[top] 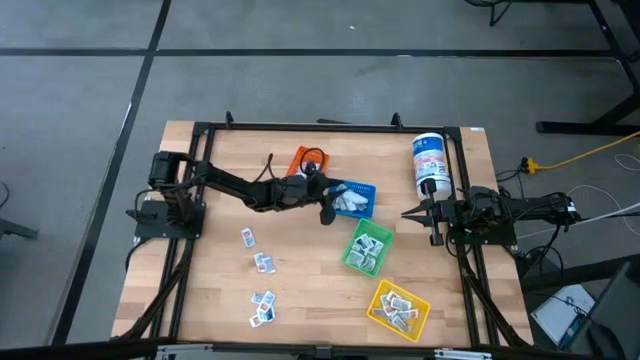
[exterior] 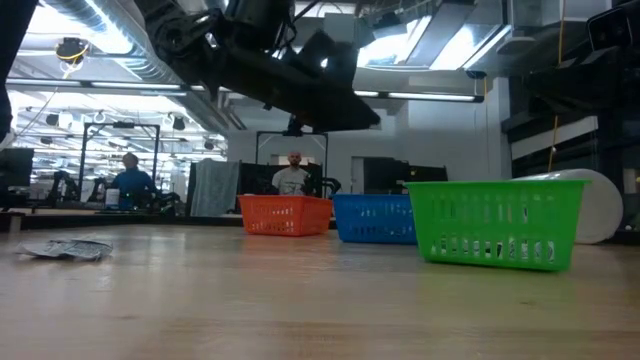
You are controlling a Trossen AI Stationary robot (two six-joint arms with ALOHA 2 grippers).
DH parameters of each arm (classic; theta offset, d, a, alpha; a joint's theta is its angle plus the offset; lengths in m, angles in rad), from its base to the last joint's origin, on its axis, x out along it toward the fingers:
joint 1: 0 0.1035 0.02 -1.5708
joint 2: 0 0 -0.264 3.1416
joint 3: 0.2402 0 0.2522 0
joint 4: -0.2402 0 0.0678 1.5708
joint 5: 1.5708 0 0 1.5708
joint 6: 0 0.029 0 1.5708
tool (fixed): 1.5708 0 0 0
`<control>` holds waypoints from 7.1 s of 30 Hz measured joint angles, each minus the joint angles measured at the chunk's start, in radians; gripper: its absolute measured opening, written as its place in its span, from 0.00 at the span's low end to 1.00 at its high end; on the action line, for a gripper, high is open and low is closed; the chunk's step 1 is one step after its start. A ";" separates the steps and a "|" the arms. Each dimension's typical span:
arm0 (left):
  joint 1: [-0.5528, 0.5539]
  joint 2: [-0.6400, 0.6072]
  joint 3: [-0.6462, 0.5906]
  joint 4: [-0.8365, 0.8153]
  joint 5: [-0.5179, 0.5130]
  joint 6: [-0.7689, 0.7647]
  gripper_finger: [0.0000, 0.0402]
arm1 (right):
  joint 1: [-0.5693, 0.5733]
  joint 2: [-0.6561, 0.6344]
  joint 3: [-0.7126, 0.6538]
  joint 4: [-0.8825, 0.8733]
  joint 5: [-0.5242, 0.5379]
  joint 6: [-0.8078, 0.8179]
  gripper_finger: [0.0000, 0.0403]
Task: Pick & Place First Aid Supplies
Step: Put the orange ointment pack into the yellow basket
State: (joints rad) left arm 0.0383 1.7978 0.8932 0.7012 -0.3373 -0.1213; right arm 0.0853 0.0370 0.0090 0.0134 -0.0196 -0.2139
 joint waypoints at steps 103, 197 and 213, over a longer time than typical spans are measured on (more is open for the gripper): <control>-0.790 -0.089 0.018 -0.877 0.171 -0.718 0.24 | 0.000 0.000 0.000 0.000 0.000 0.000 0.06; -0.512 0.011 0.177 -0.626 0.052 -0.069 0.01 | 0.000 0.000 0.000 0.000 0.000 0.000 0.06; -0.425 0.055 0.268 -0.339 0.048 0.288 0.01 | 0.000 0.000 0.000 0.000 0.000 0.000 0.06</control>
State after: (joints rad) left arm -0.3864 1.8530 1.1608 0.3619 -0.2895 0.1671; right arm 0.0853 0.0372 0.0086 0.0132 -0.0197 -0.2142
